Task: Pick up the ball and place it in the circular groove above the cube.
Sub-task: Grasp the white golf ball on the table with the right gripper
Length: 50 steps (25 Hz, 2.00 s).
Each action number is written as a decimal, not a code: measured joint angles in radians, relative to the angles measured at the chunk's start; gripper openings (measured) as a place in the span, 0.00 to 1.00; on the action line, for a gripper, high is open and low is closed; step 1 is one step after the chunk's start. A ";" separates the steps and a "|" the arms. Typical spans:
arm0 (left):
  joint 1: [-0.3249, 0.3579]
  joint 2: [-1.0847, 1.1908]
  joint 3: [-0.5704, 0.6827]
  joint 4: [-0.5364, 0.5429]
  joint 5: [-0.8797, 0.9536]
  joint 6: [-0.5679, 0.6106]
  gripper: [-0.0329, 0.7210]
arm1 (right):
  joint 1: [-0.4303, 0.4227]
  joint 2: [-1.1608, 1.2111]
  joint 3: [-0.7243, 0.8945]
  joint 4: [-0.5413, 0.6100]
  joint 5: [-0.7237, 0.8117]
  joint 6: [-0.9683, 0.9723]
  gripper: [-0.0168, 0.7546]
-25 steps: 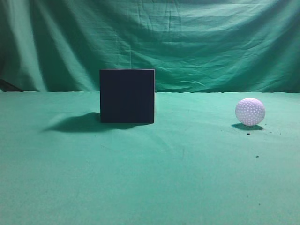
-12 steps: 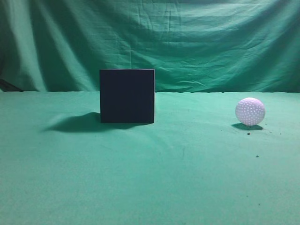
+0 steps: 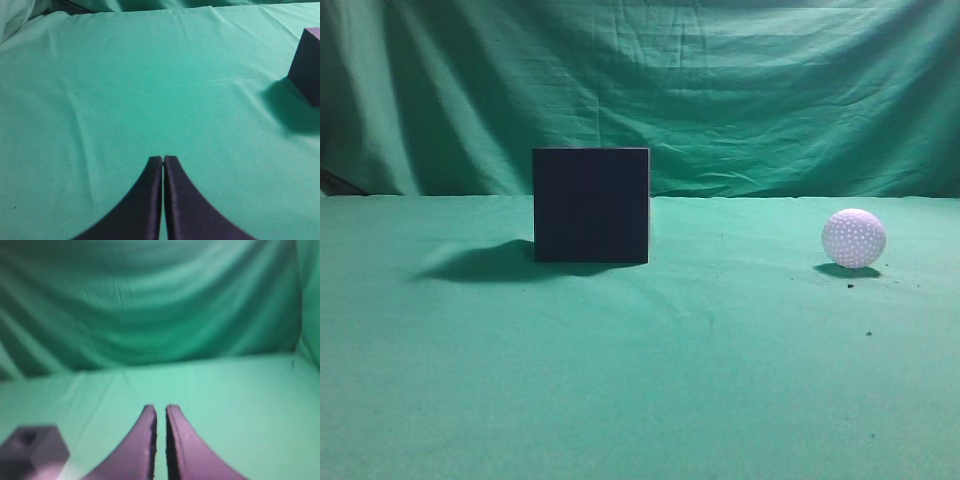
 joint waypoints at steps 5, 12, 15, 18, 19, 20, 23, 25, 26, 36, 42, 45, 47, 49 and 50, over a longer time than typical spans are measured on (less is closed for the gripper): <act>0.000 0.000 0.000 0.000 0.000 0.000 0.04 | 0.000 0.256 -0.134 0.055 0.227 0.008 0.08; 0.000 0.000 0.000 0.000 0.000 0.000 0.04 | 0.000 0.614 -0.308 0.243 0.488 -0.349 0.02; 0.000 0.000 0.000 0.000 0.000 0.000 0.04 | 0.024 0.765 -0.416 0.311 0.572 -0.433 0.02; 0.000 0.000 0.000 0.000 0.000 0.000 0.04 | 0.101 0.904 -0.508 0.280 0.600 -0.436 0.02; 0.000 0.000 0.000 0.000 0.000 0.000 0.04 | 0.134 0.940 -0.536 0.253 0.602 -0.417 0.02; 0.000 0.000 0.000 0.000 0.000 0.000 0.04 | 0.168 0.981 -0.564 0.217 0.604 -0.396 0.02; 0.000 0.000 0.000 0.000 0.000 0.000 0.04 | 0.256 1.093 -0.635 0.085 0.608 -0.304 0.02; 0.000 0.000 0.000 0.000 0.000 0.000 0.04 | 0.296 1.169 -0.675 0.001 0.609 -0.251 0.02; 0.000 0.000 0.000 0.000 0.000 0.000 0.04 | 0.307 1.199 -0.694 -0.028 0.609 -0.240 0.02; 0.000 0.000 0.000 0.000 0.000 0.000 0.04 | 0.324 1.458 -0.809 -0.092 0.555 -0.182 0.73; 0.000 0.000 0.000 0.000 0.000 0.000 0.04 | 0.324 1.554 -0.818 -0.151 0.511 -0.118 0.76; 0.000 0.000 0.000 0.000 0.000 0.000 0.04 | 0.324 1.588 -0.820 -0.158 0.500 -0.107 0.76; 0.000 0.000 0.000 0.000 0.000 0.000 0.04 | 0.324 1.606 -0.820 -0.159 0.488 -0.104 0.76; 0.000 0.000 0.000 0.000 0.000 0.000 0.04 | 0.324 1.622 -0.822 -0.161 0.479 -0.104 0.76; 0.000 0.000 0.000 0.000 0.000 0.000 0.04 | 0.324 1.626 -0.822 -0.161 0.475 -0.100 0.76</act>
